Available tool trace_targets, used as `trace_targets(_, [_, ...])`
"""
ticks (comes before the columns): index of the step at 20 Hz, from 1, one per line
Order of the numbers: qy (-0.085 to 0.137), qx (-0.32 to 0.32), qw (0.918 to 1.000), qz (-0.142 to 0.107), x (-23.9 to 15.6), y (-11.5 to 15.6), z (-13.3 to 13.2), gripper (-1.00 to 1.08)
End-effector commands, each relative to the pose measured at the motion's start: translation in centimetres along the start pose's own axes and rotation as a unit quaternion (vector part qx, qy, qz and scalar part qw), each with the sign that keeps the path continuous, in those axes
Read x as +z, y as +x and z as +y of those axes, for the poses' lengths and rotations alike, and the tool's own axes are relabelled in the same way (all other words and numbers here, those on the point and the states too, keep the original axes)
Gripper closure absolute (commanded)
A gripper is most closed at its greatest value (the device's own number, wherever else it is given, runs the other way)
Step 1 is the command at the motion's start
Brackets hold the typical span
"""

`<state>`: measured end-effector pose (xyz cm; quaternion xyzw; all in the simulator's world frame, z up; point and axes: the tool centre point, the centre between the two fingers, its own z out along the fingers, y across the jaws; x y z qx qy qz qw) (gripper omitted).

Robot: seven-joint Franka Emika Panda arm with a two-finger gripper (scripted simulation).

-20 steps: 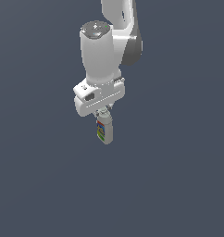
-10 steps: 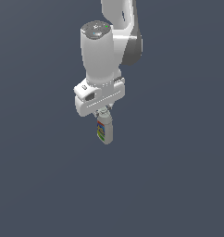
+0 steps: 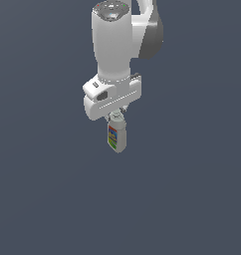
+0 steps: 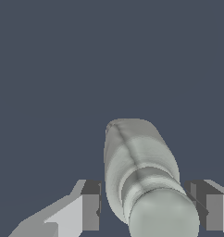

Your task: Pick up the object and move it to a goal position.

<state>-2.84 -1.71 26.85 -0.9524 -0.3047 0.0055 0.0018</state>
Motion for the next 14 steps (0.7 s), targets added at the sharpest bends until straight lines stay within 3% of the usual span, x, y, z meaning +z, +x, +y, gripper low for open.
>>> trace_targets(1, [-0.004, 0.000, 1.0000, 0.005, -2.3, 1.0, -0.3, 1.08])
trace_targets(14, [-0.003, 0.000, 1.0000, 0.005, -5.5, 2.8, -1.0, 1.08])
